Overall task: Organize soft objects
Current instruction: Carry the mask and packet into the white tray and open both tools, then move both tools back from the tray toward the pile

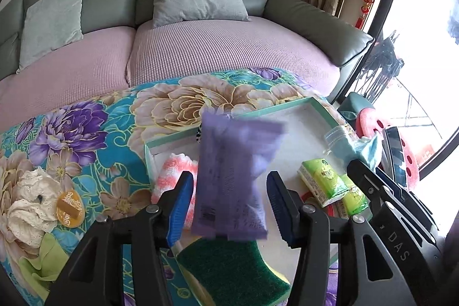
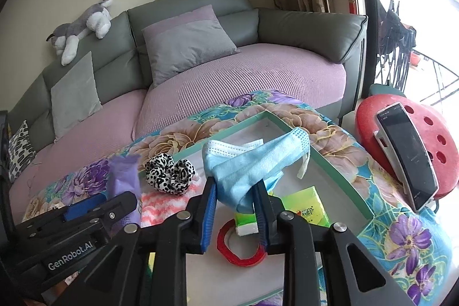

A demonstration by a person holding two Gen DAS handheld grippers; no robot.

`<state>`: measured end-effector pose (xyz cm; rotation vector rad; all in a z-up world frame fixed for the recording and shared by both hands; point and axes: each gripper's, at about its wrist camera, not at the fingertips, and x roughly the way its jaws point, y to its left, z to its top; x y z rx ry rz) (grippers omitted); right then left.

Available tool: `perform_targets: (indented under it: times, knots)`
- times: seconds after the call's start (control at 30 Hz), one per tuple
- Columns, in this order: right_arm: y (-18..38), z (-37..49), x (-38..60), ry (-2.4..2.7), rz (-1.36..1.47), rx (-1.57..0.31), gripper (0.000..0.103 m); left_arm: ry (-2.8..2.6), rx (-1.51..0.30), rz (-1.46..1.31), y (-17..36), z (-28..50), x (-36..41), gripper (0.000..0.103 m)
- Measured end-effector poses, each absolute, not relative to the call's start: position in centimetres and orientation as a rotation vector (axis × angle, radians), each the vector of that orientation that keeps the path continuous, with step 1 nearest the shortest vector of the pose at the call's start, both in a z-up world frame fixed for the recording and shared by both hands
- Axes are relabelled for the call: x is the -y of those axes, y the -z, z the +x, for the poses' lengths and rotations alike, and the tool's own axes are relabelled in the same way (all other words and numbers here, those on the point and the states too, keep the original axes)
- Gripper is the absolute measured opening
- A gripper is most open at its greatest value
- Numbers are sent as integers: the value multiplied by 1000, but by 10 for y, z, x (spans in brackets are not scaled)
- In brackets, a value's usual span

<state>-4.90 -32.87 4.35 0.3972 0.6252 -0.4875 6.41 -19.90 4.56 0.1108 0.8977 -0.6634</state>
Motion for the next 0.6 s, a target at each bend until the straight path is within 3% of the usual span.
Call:
perform_targets:
  times: [0.07,0.13,0.3,0.47,0.57,0.6]
  knots:
    - [-43,-50,331,494,411,-628,41,656,-901,106,-45,66,197,66]
    - [-41,-51,332,499,421,-629,50,651,-907,95,-45,68,194,66]
    - [-39,-50,333,504,419,-639,55,617,-914,84,-45,72,187,67]
    - [-34,-46,333,508,414,-677,70,558,-918,76,-43,79,176,69]
    - [-30,-44,332,512,405,-697,77,522,-921,67,-41,83,168,85]
    - [-29,-44,332,511,403,-703,79,510,-919,62,-40,85,166,85]
